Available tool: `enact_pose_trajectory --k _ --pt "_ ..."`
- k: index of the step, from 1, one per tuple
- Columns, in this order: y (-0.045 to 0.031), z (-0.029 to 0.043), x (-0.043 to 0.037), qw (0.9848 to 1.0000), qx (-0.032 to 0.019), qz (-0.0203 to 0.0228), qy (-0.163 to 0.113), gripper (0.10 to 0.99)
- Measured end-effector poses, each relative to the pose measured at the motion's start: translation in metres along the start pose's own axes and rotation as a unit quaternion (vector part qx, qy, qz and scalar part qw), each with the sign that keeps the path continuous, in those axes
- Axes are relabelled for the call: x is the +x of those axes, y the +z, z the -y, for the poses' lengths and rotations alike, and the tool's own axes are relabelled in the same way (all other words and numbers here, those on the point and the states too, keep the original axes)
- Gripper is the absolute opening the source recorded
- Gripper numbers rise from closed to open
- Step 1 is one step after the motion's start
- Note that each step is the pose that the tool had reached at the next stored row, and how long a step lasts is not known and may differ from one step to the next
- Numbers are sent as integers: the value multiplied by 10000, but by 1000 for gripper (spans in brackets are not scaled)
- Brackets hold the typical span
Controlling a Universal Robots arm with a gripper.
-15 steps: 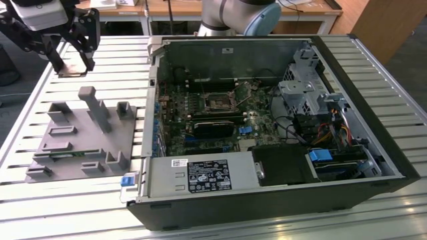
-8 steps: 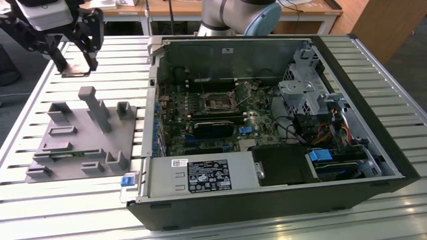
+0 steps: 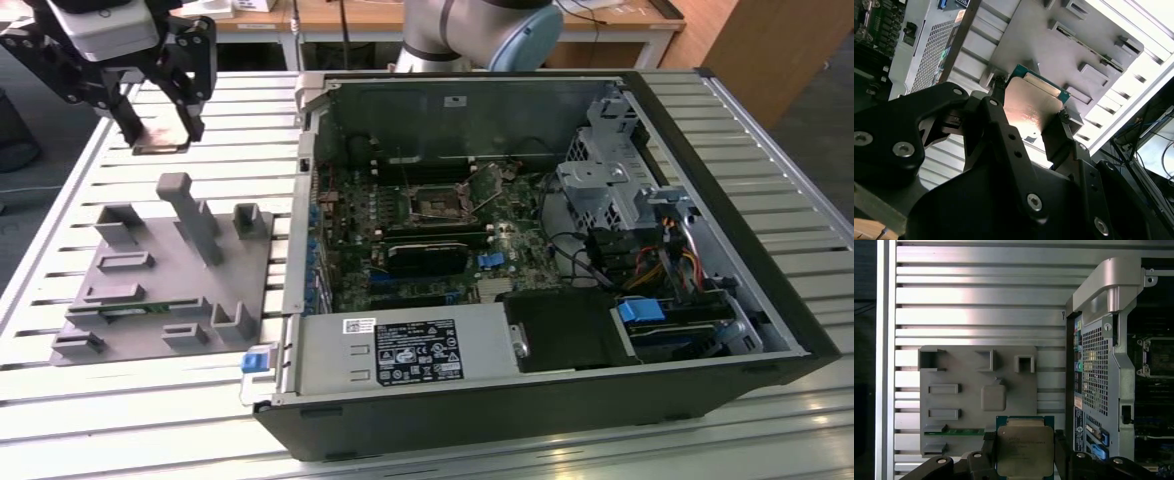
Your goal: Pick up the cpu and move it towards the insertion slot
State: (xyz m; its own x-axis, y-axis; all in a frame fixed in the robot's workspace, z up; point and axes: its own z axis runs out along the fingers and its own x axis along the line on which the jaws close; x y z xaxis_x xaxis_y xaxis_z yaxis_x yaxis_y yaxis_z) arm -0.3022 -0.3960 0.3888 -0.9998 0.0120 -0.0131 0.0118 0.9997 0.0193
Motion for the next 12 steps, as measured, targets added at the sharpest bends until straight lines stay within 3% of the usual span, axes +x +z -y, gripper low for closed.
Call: enact_pose_trajectory --k 12 --pt "1 -1 -114 10000 0 0 -1 541"
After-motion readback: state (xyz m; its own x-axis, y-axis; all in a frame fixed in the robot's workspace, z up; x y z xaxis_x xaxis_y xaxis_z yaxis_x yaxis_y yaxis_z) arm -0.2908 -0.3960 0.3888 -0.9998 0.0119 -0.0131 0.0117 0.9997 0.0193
